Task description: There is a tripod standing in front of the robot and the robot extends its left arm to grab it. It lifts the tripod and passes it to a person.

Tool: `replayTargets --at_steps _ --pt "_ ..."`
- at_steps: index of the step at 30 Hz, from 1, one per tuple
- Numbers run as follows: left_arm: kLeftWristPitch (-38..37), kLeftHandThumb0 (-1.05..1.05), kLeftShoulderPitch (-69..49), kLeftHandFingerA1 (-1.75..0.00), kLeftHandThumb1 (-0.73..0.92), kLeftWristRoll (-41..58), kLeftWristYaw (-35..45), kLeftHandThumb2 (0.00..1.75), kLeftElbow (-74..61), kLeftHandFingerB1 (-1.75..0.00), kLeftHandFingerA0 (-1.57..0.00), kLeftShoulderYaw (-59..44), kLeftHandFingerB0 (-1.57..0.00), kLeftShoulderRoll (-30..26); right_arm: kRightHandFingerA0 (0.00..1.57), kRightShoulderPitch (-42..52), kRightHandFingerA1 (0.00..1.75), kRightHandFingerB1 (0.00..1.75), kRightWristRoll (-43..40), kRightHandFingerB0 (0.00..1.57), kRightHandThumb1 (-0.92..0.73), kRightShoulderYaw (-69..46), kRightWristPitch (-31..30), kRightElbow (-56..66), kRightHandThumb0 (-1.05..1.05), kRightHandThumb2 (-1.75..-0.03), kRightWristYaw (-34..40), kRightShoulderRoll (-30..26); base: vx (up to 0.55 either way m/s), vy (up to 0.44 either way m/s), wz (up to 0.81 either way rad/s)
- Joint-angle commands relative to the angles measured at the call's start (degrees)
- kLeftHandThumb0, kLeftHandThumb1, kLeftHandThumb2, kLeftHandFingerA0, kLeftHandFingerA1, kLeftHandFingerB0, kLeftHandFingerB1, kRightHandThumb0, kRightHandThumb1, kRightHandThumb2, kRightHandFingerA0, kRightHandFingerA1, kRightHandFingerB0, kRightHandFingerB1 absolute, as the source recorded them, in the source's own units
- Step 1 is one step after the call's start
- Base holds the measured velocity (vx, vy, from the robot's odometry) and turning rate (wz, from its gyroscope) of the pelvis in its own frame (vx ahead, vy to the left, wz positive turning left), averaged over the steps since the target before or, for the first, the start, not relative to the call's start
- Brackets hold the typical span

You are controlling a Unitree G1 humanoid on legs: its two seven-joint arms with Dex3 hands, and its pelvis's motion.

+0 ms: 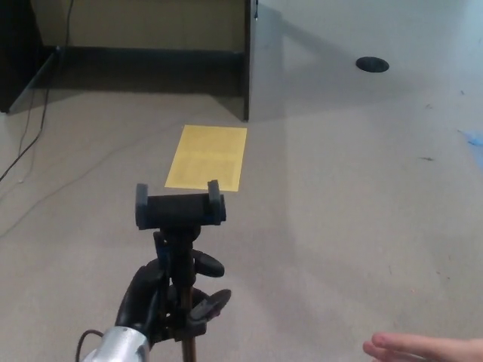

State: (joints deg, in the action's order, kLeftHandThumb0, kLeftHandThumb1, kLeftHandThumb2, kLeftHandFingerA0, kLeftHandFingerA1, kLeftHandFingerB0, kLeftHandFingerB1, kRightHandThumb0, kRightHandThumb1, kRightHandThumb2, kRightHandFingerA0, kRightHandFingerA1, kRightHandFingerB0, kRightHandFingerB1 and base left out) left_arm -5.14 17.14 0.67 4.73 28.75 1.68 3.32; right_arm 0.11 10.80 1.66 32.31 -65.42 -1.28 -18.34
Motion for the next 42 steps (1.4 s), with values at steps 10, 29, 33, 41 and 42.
replayTargets --at_steps 10,29,33,41,42 --pt "-3.1 -0.07 0.2 -1.75 0.66 -5.5 -10.3 0.55 -2.3 -1.75 -0.77 1.5 -0.6 2.1 0.5 0.3 0.38 0.35 0.6 0.42 -0.74 0.5 -0.2 0.7 -0.76 -0.68 0.3 -1.3 0.0 0.0 0.0" --pt "-2.4 -0.11 3.0 -1.75 0.66 -7.2 -10.8 0.56 -15.9 -1.72 -0.76 1.4 -0.57 2.1 0.51 0.3 0.38 0.35 -0.9 0.43 -0.72 -0.7 0.1 0.4 -0.75 -0.67 -1.3 -1.1 0.0 0.0 0.0" --pt "2.8 -0.17 7.2 -1.75 0.68 -8.8 -11.2 0.54 -19.8 -1.7 -0.76 2.2 -0.58 2.2 0.51 0.2 0.38 0.35 -0.1 0.44 -0.73 -0.2 0.2 0.3 -0.77 -0.68 -0.6 -1.3 0.0 0.0 0.0" --pt "5.4 -0.09 16.2 -1.75 0.67 -8.0 -11.3 0.55 -18.7 -1.75 -0.74 3.6 -0.52 5.1 0.48 0.1 0.53 0.44 -0.3 0.31 -0.67 -0.4 -0.4 0.4 -0.76 -1.04 -0.6 -1.5 0.0 0.0 0.0" --pt "5.1 -0.08 17.4 -1.75 0.67 -8.3 -11.5 0.56 -18.0 -1.73 -0.74 3.9 -0.54 5.3 0.46 0.0 0.53 0.46 -0.5 0.32 -0.63 -0.6 -0.4 0.4 -0.72 -1.03 -0.8 -1.4 0.0 0.0 0.0"
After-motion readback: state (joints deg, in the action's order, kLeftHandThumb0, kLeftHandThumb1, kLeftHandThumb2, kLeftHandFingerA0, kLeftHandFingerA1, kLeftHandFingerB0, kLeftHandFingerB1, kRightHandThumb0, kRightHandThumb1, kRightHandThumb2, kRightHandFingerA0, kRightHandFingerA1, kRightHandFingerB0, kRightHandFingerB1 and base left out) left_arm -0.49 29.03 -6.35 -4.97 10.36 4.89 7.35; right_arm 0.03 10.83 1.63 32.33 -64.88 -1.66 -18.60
